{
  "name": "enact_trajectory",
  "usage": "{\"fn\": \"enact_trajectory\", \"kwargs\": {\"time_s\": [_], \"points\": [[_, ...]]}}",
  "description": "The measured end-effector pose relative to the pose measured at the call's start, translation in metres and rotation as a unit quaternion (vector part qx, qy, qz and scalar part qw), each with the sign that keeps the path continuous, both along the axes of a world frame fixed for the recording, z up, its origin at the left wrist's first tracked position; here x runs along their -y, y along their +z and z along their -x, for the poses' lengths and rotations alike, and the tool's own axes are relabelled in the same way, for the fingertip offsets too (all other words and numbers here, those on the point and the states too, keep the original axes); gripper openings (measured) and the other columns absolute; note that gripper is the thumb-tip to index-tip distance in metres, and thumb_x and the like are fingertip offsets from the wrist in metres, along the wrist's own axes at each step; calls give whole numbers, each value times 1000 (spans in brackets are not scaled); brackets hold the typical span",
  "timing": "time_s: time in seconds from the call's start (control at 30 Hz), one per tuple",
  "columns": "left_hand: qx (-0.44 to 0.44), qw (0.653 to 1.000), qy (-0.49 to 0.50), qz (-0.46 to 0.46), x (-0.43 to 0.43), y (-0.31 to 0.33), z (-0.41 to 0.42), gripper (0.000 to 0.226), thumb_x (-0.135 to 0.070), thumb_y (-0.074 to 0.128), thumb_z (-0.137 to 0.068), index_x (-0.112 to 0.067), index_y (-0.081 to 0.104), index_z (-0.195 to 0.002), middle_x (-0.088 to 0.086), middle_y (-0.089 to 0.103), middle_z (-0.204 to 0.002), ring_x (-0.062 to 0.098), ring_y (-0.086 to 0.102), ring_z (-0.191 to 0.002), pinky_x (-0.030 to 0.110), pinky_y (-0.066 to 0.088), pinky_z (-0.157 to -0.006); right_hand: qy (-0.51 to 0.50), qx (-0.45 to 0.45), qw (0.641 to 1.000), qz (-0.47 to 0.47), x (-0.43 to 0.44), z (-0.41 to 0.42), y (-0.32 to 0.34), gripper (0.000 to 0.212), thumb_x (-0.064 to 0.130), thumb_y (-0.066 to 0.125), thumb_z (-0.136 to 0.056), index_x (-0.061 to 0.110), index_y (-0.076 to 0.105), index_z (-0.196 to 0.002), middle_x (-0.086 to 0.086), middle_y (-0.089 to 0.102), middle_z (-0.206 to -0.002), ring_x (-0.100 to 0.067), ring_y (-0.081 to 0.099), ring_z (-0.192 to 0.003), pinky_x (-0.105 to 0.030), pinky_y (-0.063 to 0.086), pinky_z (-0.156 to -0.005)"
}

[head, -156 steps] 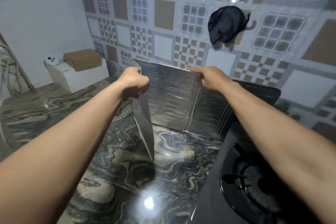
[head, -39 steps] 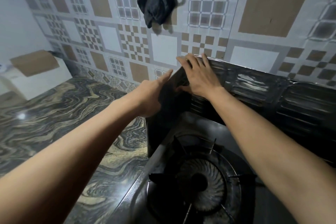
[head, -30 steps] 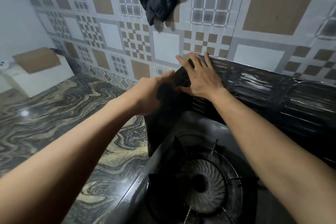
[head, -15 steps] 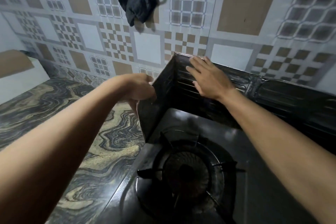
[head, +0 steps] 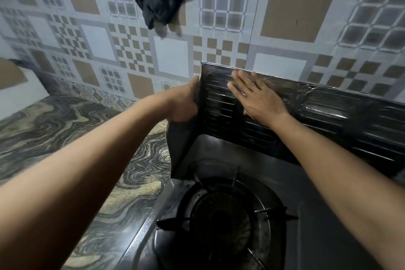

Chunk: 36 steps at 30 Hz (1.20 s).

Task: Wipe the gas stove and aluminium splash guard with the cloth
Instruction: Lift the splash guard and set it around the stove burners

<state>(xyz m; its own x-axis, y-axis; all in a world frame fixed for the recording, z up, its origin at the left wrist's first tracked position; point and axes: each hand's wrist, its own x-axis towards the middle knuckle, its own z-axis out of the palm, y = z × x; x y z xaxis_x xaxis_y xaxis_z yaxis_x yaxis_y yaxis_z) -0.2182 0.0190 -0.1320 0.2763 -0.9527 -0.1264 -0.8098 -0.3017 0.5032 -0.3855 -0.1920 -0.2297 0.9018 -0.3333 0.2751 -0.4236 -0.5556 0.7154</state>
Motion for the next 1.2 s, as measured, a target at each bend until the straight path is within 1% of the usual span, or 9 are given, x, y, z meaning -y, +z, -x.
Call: {"fn": "enact_trajectory", "kwargs": {"time_s": [0.13,0.33,0.43,0.5,0.57,0.67,0.8,0.93,1.2], "points": [[89,996,15,-7,2,-1,-3,94,-3,56,-83,-28,2,-156,19,53,-140,38,50,-126,42,41,-100,11,7,1000,2,-4,1,4,88,40,57,-92,5,7,-156,-23,-4,-162,-36,-5,-150,-49,2,-122],[148,989,19,1,7,1,5,83,-11,59,-79,-24,20,-152,21,61,-125,39,57,-112,42,49,-90,69,68,995,-35,-24,28,22,60,23,60,-90,3,45,-144,-25,33,-154,-38,33,-143,-50,24,-119],[202,979,31,-1,12,-1,22,79,-19,59,-81,-18,20,-150,22,58,-126,41,56,-114,51,48,-96,43,111,992,-44,-41,62,23,50,19,60,-86,5,56,-133,-23,53,-140,-37,53,-125,-47,42,-101],[269,961,66,-2,16,-4,42,86,-23,58,-82,-16,11,-154,27,40,-143,48,41,-131,63,36,-106,2,109,993,-53,-47,89,21,49,17,62,-83,6,56,-131,-22,58,-129,-36,57,-111,-45,46,-87],[324,943,63,44,27,-9,66,87,-24,56,-84,-14,7,-155,28,13,-159,50,11,-146,68,15,-113,-50,104,992,-55,-47,117,16,50,15,59,-83,6,54,-132,-21,57,-132,-36,56,-111,-45,45,-85],[273,954,-59,108,58,-32,104,84,-29,56,-90,-16,6,-157,24,0,-163,43,-1,-150,62,10,-117,-111,79,989,-64,-41,155,7,56,12,49,-88,3,45,-143,-22,42,-150,-37,43,-135,-53,38,-106],[357,899,-243,75,105,-85,130,85,-35,47,-96,-32,-13,-155,20,-27,-159,40,-21,-147,60,-3,-117,-128,-26,990,-57,-21,186,8,72,23,38,-94,12,4,-157,-12,-7,-164,-34,-10,-150,-58,0,-119],[445,856,-226,133,139,-116,124,88,-48,39,-97,-29,-29,-149,20,-38,-153,39,-35,-141,64,-14,-114,-85,-12,995,-47,-3,197,6,70,16,33,-95,11,0,-157,-12,-6,-163,-34,-6,-151,-53,-2,-121],[454,869,-162,110,166,-132,122,91,-67,23,-94,-28,-51,-131,9,-59,-137,30,-51,-130,70,-27,-102,-79,48,996,-3,24,216,-5,93,42,61,-91,11,3,-158,-10,-10,-163,-27,-4,-151,-44,2,-123]]}}
